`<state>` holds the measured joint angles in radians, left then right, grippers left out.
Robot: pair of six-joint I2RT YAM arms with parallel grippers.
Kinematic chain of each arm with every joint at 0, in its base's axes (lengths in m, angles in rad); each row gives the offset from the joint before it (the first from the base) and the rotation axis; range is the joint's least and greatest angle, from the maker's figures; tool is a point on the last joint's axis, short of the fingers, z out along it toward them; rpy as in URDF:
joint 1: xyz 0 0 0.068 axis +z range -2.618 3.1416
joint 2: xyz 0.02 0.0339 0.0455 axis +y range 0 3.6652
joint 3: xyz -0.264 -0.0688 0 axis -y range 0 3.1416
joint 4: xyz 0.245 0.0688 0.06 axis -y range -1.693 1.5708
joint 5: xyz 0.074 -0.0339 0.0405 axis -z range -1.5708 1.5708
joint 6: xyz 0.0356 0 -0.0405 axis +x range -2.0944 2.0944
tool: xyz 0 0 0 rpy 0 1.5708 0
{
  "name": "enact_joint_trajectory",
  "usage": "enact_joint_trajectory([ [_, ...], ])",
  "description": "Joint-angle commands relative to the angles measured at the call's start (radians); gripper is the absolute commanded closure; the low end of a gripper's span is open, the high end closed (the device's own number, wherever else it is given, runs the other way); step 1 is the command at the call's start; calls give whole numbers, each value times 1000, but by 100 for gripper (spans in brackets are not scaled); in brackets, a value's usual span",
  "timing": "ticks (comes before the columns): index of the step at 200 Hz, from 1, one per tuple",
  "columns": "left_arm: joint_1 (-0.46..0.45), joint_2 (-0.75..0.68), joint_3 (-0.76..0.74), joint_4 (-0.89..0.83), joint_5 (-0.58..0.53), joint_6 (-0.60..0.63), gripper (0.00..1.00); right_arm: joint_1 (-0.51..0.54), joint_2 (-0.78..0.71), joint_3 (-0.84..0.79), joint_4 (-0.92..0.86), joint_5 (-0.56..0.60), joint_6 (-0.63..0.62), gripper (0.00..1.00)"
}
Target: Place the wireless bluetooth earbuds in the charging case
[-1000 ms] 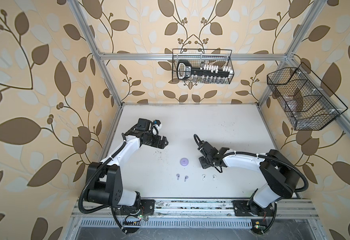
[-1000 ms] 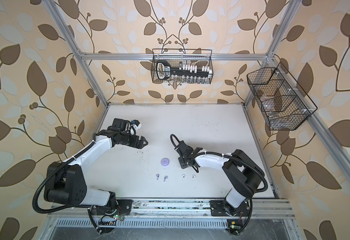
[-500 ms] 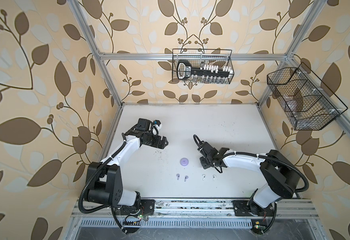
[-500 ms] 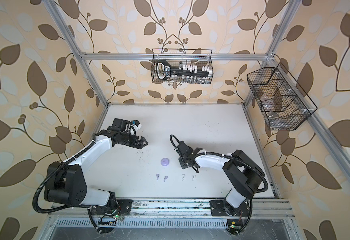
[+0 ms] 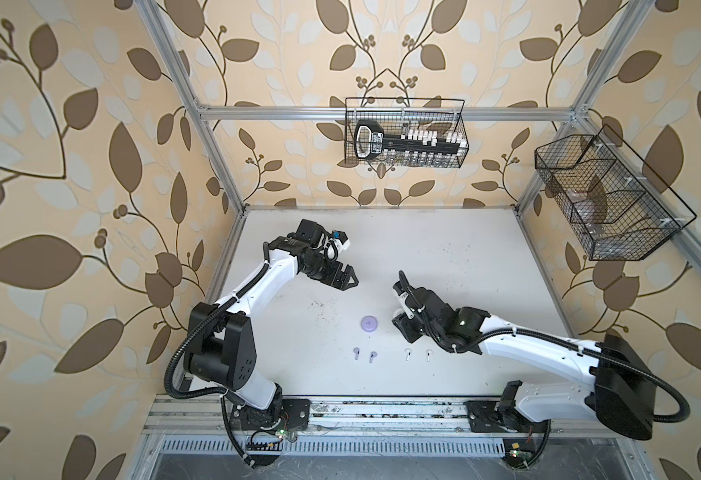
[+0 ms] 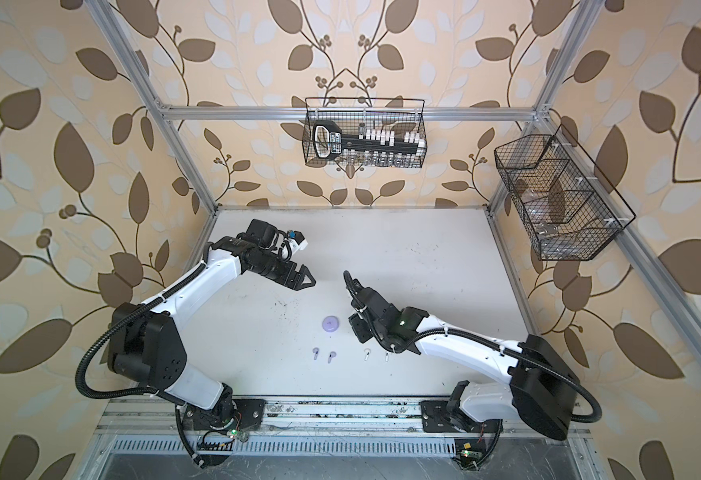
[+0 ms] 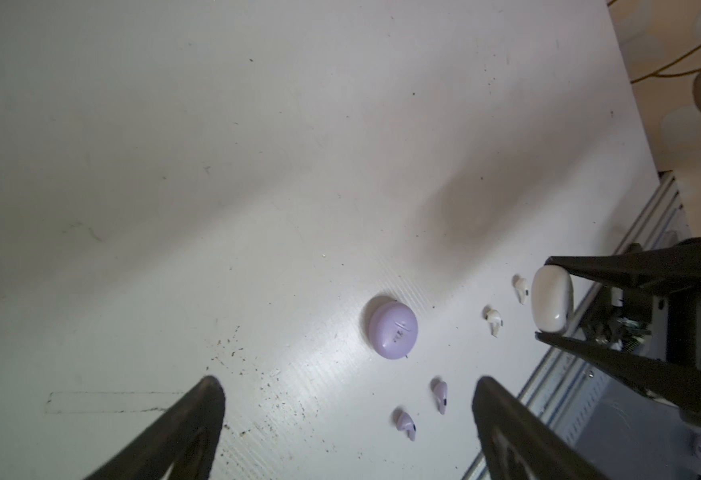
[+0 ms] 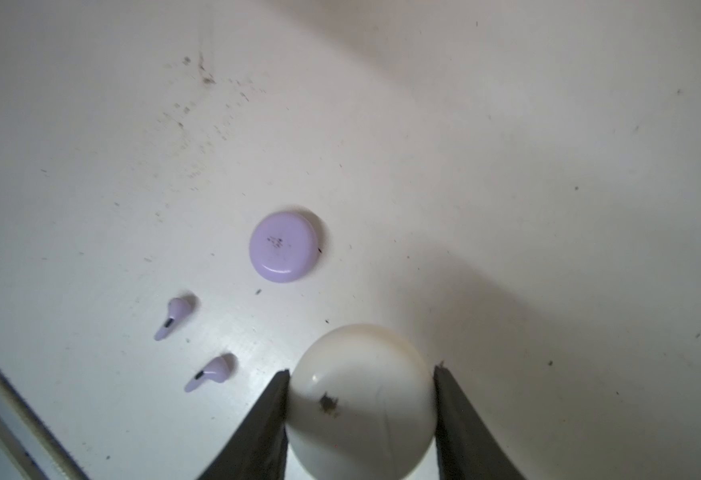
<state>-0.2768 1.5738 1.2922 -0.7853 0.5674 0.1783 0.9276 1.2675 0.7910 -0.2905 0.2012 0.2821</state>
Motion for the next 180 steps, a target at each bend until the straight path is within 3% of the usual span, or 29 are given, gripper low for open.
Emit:
enact_joint_trajectory([
  [1, -23, 20, 75, -151, 214, 22, 6, 42, -36, 5, 53, 41, -40, 63],
  [26, -47, 31, 102, -173, 304, -7, 9, 71, -48, 14, 84, 103, -41, 64],
  [93, -158, 19, 43, -134, 358, -39, 14, 120, -65, 32, 141, 151, -49, 66],
  [180, -176, 34, 26, -129, 442, -54, 21, 134, -39, 68, 187, 151, -37, 69],
])
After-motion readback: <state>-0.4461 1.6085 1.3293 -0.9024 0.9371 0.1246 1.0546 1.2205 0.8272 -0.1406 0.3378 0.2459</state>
